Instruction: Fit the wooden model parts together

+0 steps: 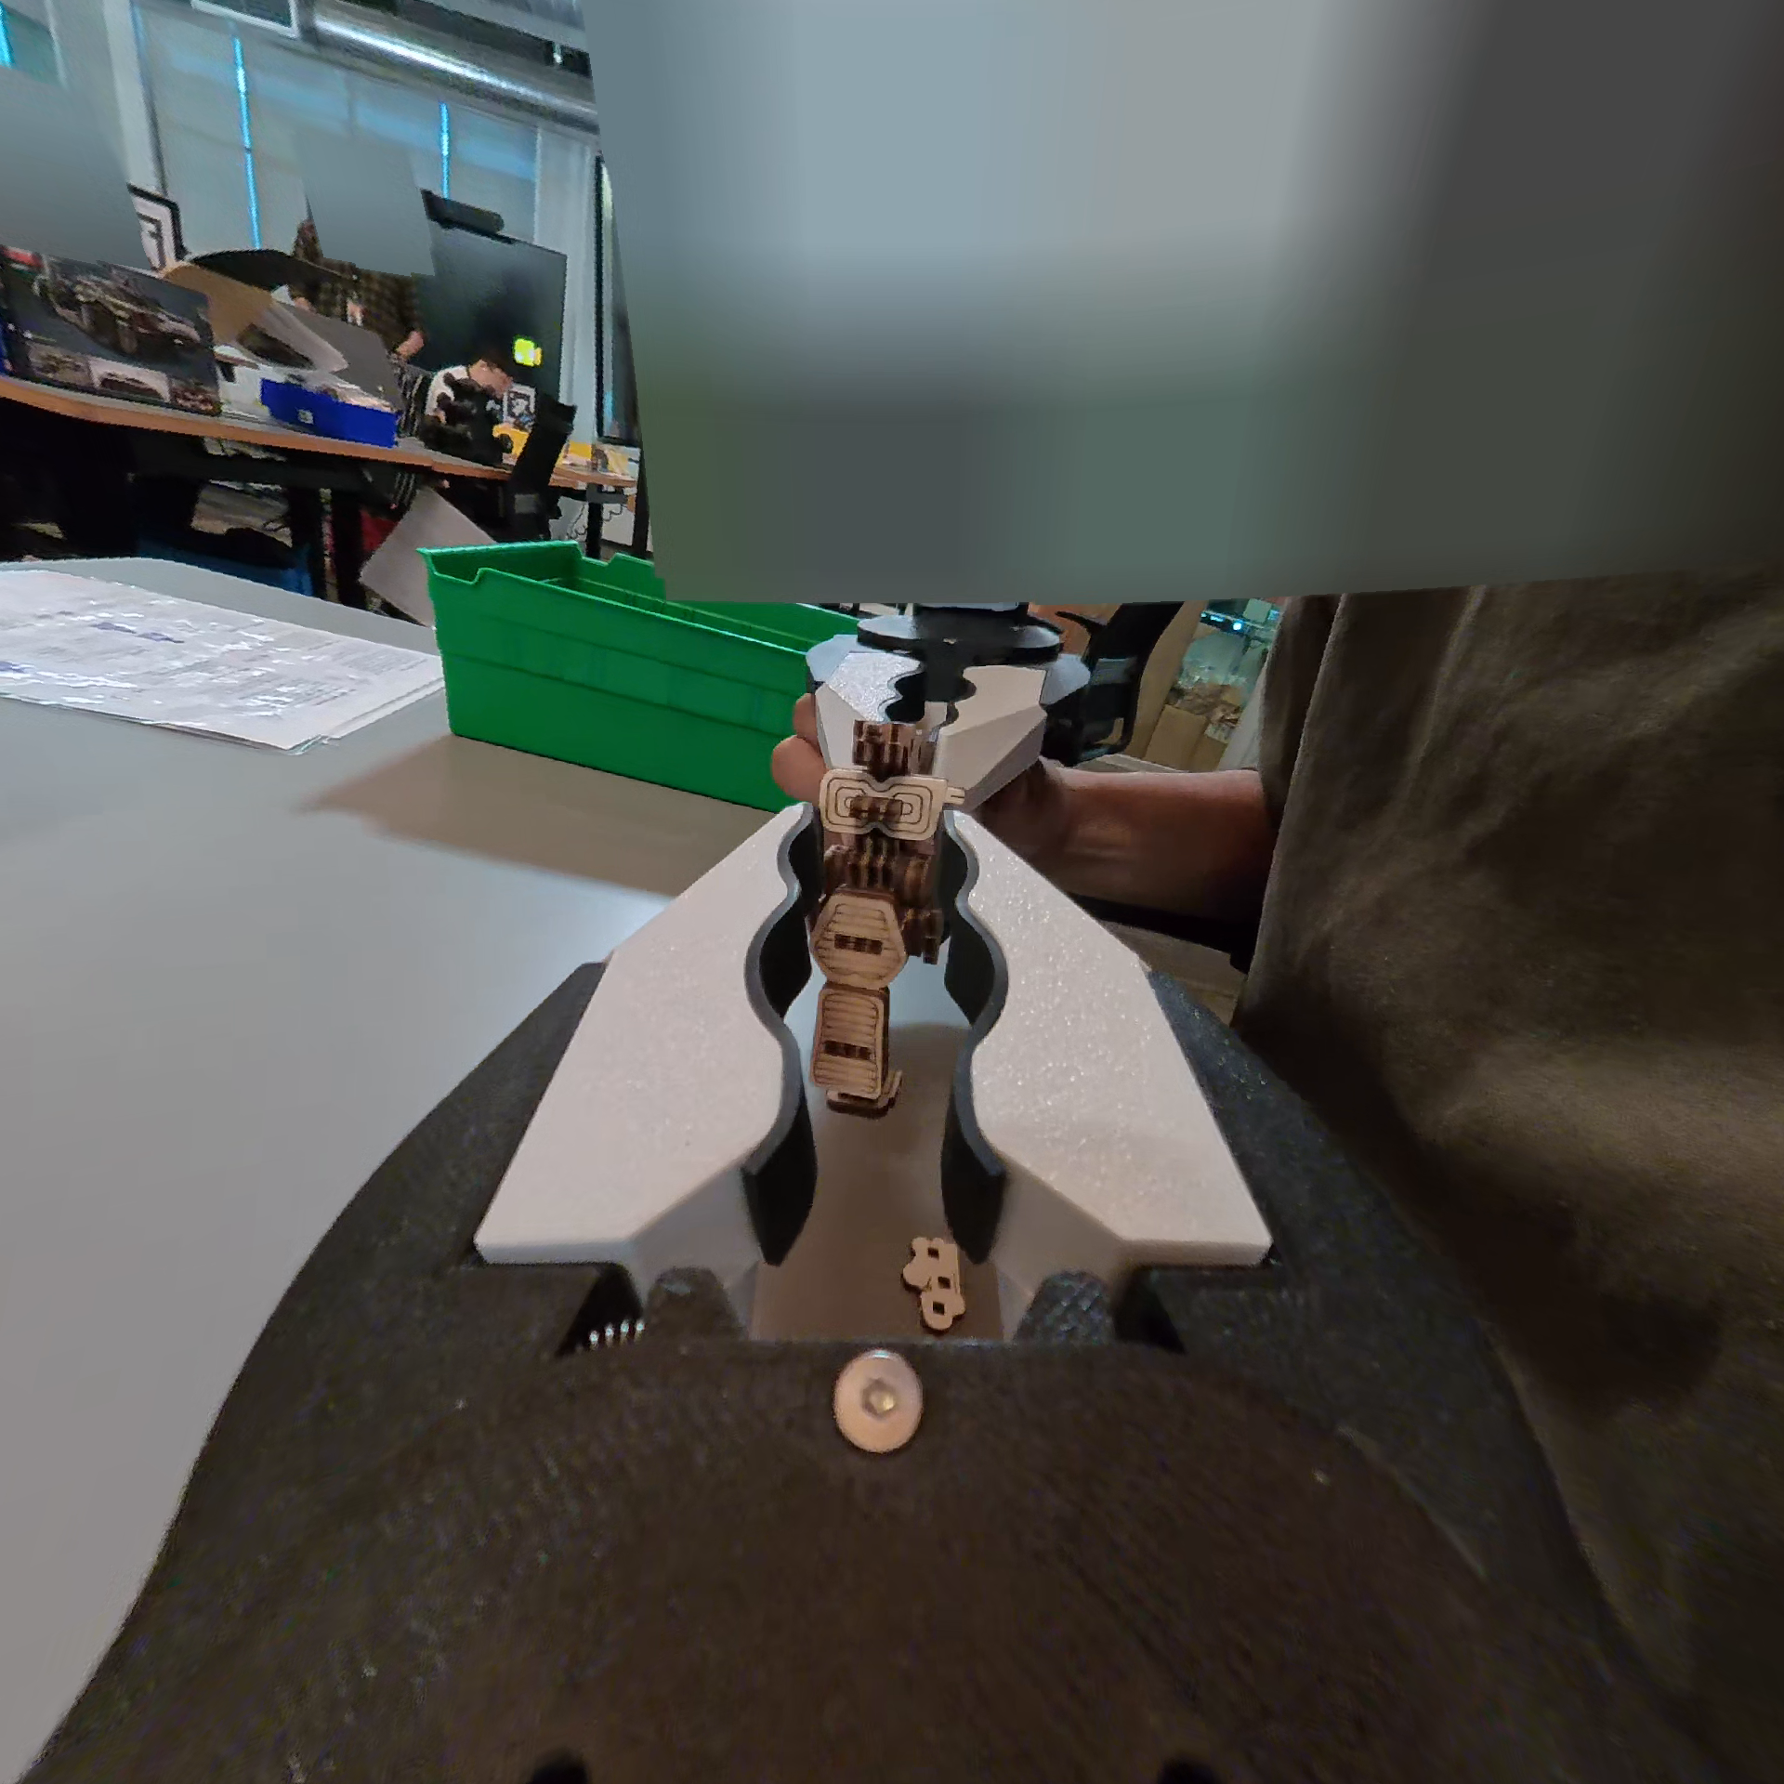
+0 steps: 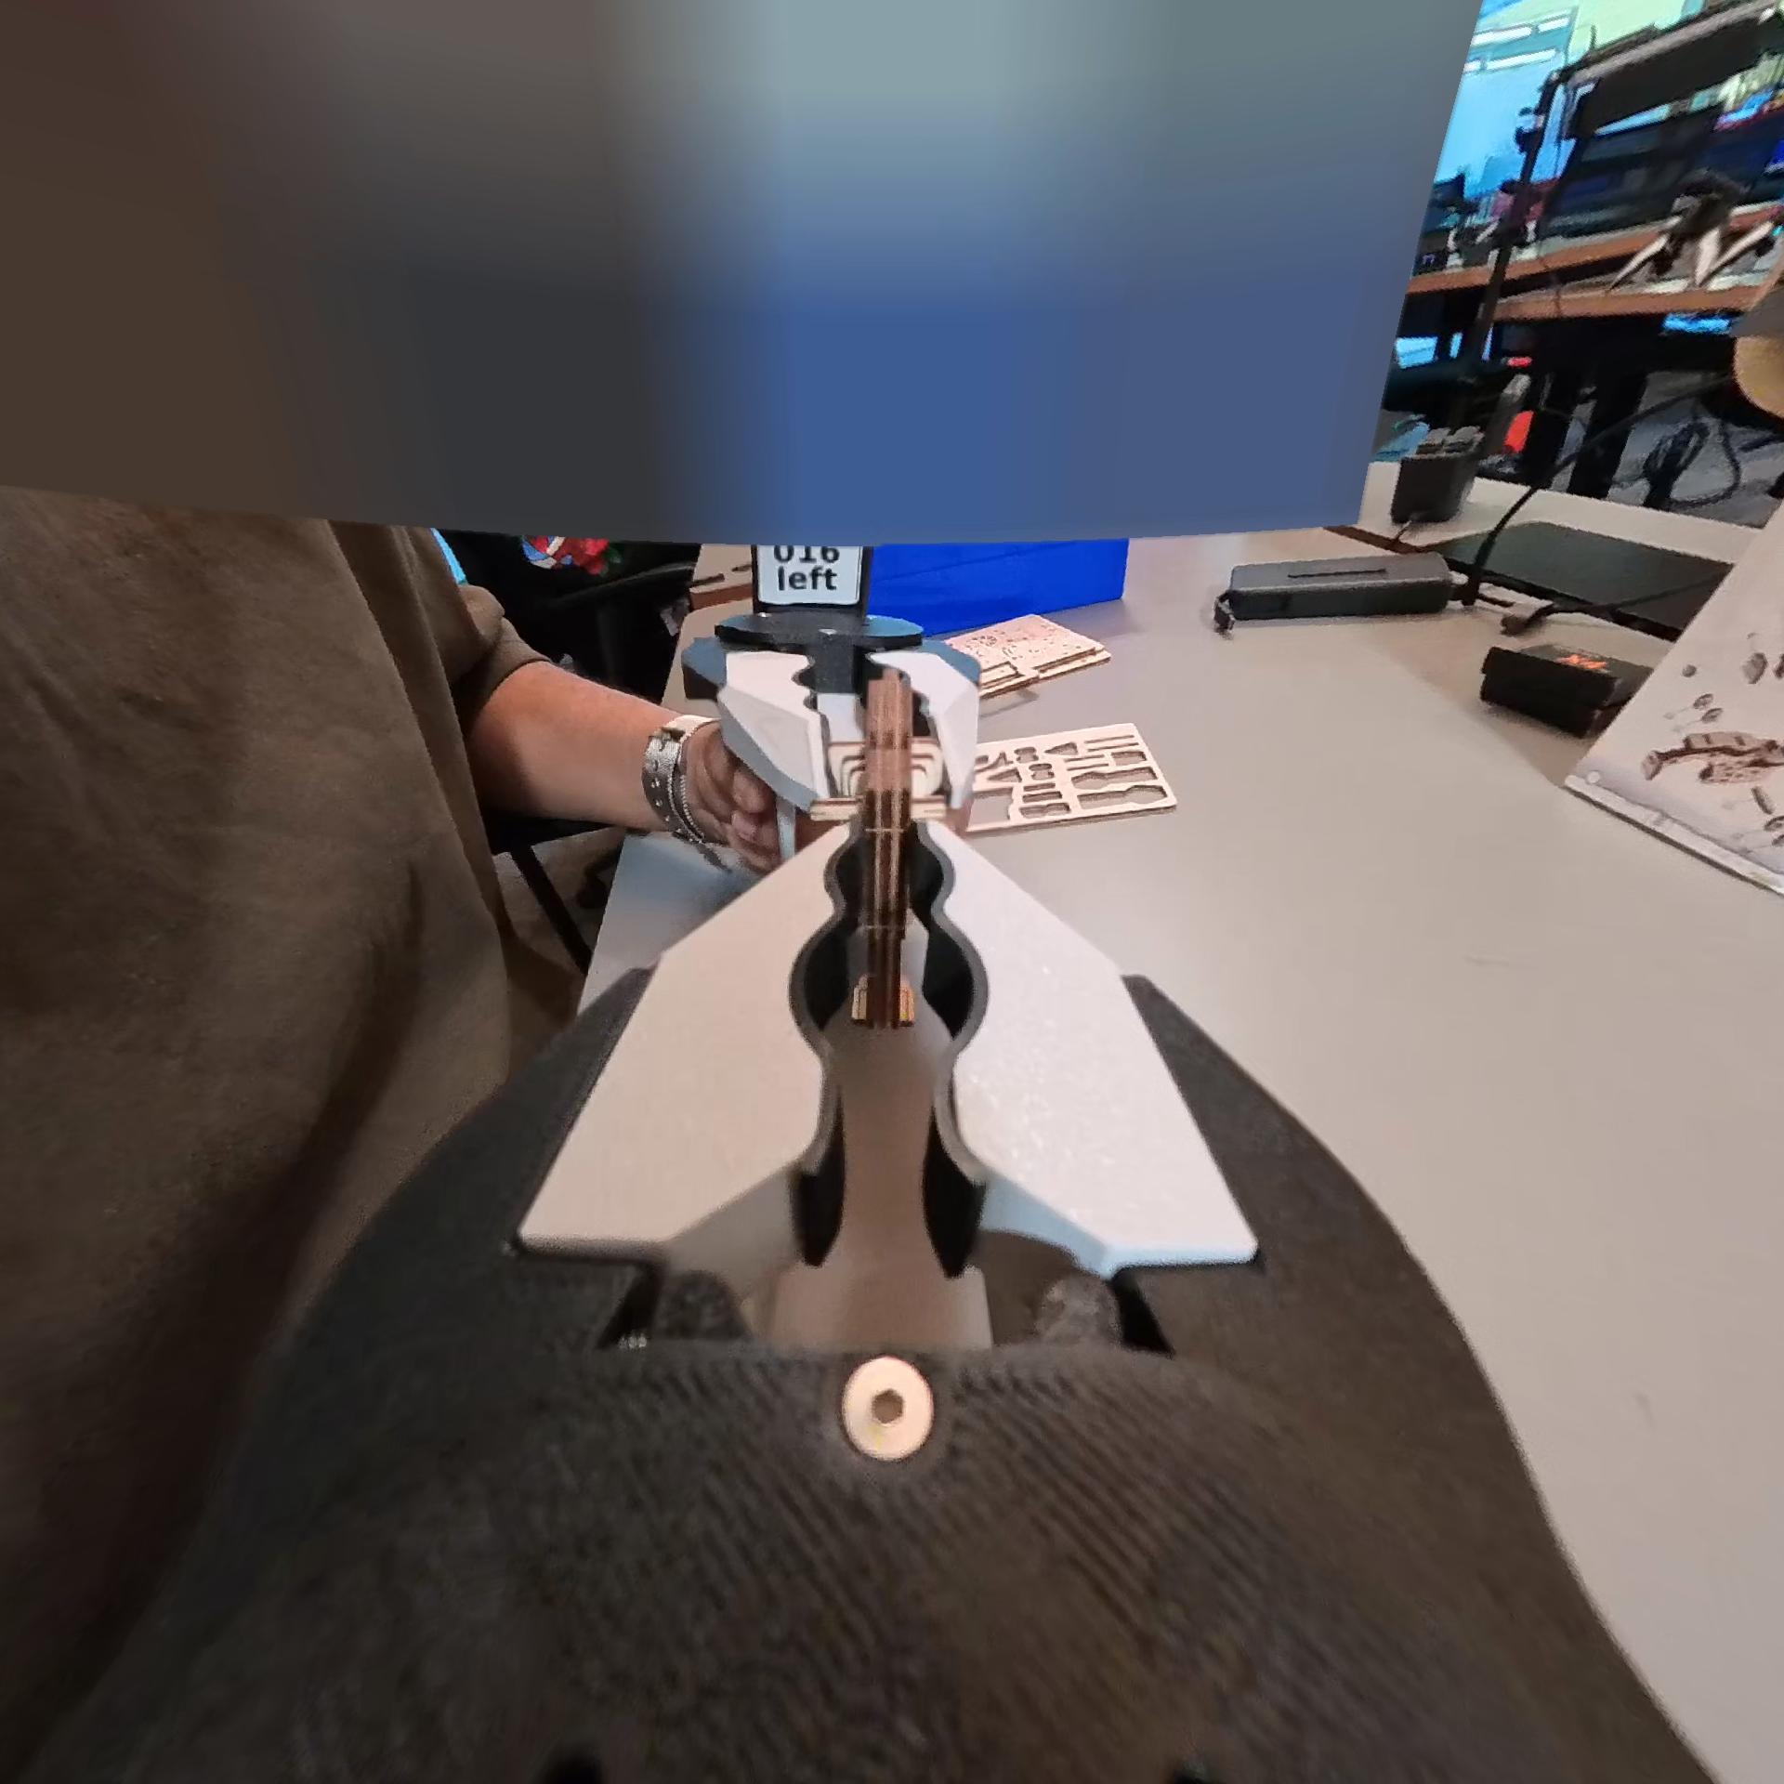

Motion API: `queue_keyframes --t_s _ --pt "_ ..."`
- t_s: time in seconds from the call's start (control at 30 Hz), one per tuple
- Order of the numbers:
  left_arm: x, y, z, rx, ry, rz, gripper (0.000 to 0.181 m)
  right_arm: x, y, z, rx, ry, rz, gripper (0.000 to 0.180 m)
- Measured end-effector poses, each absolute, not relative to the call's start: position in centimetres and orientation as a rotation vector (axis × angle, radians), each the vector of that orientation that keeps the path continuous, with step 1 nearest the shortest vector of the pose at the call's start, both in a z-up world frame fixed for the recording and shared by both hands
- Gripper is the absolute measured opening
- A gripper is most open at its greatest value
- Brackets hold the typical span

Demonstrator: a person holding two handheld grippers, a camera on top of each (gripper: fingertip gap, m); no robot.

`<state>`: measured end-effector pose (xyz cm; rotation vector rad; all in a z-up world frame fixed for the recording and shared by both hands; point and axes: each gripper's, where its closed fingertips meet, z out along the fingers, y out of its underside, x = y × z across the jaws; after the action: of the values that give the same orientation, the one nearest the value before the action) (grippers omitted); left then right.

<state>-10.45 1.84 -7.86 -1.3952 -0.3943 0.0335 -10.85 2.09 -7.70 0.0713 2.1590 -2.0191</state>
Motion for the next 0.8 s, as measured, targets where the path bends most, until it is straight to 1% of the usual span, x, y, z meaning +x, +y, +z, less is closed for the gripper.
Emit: queue_keyframes --t_s 0.1,0.23,0.33,0.4,0.43,0.47,0.6,0.8 --pt "-10.57 1.58 -7.6 -1.376 -0.405 0.01 0.021 -10.88 1.78 -7.62 0.079 2.155 -2.072 0.008" --pt "-10.86 1.5 -7.87 -1.382 -0.423 0.02 0.02 -10.43 1.69 -7.67 0.062 2.118 -2.088 0.025" --pt "-10.97 1.44 -7.91 -1.387 -0.425 0.037 0.02 -10.35 1.58 -7.54 0.089 2.08 -2.079 0.031" --pt "-11.05 1.47 -8.09 -1.4 -0.423 0.059 0.02 -10.55 1.51 -7.69 0.105 2.097 -2.08 0.03" --pt "-11.04 1.53 -8.15 -1.408 -0.419 0.071 0.02 -10.74 1.5 -7.78 0.118 2.109 -2.08 0.027" --pt "-10.96 1.62 -8.2 -1.417 -0.411 0.081 0.02 -10.96 1.52 -7.92 0.132 2.12 -2.079 0.02" --pt "-10.97 1.69 -8.17 -1.416 -0.411 0.102 0.02 -10.86 1.49 -8.02 0.107 2.151 -2.037 0.02" --pt "-10.69 1.81 -7.81 -1.421 -0.373 0.163 0.02 -10.39 1.41 -7.64 -0.006 2.26 -2.094 0.018"
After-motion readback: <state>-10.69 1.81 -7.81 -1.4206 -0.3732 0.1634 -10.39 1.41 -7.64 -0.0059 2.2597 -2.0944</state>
